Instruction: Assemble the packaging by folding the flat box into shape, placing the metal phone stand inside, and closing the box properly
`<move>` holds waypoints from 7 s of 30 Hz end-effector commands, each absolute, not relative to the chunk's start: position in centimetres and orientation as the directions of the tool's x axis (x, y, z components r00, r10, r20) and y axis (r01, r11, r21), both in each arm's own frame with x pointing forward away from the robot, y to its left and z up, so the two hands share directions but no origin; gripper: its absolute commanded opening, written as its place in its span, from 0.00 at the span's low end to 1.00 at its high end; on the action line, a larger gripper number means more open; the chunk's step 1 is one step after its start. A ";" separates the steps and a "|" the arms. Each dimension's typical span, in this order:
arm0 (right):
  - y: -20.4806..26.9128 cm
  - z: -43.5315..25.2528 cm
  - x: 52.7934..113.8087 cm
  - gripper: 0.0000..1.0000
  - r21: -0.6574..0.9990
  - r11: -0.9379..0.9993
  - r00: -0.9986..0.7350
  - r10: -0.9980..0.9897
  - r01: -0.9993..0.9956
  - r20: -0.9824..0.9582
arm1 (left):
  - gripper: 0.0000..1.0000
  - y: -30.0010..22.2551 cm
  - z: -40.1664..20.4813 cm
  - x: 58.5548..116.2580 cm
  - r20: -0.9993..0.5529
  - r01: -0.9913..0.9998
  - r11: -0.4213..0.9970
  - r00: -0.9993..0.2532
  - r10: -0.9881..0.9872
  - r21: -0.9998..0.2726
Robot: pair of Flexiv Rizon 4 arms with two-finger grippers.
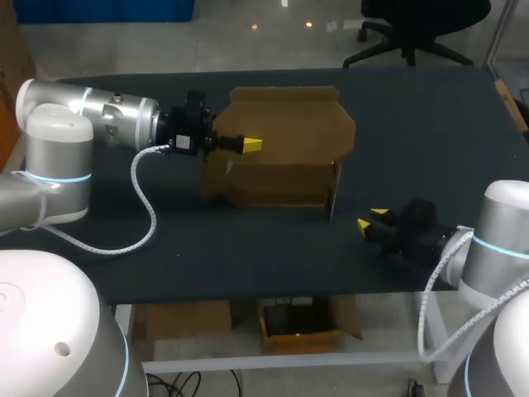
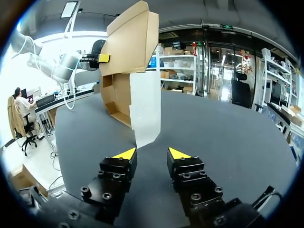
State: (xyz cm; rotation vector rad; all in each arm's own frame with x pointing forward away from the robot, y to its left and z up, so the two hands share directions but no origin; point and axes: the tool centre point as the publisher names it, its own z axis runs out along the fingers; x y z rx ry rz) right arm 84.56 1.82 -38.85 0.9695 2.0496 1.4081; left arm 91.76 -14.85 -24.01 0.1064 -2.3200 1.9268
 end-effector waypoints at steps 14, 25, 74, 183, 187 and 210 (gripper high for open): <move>3.2 -37.9 88.1 0.39 0.898 0.343 -0.842 0.536 0.276 0.054 | 0.00 -14.9 -24.4 91.8 0.140 -0.132 0.184 -0.990 0.026 -0.974; 3.8 -37.6 89.2 0.44 0.874 0.421 -0.880 0.474 0.242 0.016 | 0.00 -14.9 -24.4 91.8 0.140 -0.132 0.184 -0.990 0.026 -0.974; 8.5 -36.7 91.0 0.46 0.877 0.450 -0.907 0.420 0.170 -0.039 | 0.00 -14.9 -24.4 91.8 0.140 -0.132 0.184 -0.990 0.026 -0.974; 9.6 -38.1 92.4 0.40 0.913 0.134 -0.524 0.846 0.386 0.098 | 0.00 -14.9 -24.4 91.8 0.140 -0.132 0.184 -0.990 0.026 -0.974; 9.7 -38.0 92.5 0.39 0.913 0.124 -0.511 0.854 0.388 0.101 | 0.00 -14.9 -24.4 91.8 0.140 -0.132 0.184 -0.990 0.026 -0.974; 10.2 -37.7 92.9 0.31 0.915 0.067 -0.441 0.889 0.399 0.127 | 0.00 -14.9 -24.4 91.8 0.140 -0.132 0.184 -0.990 0.026 -0.974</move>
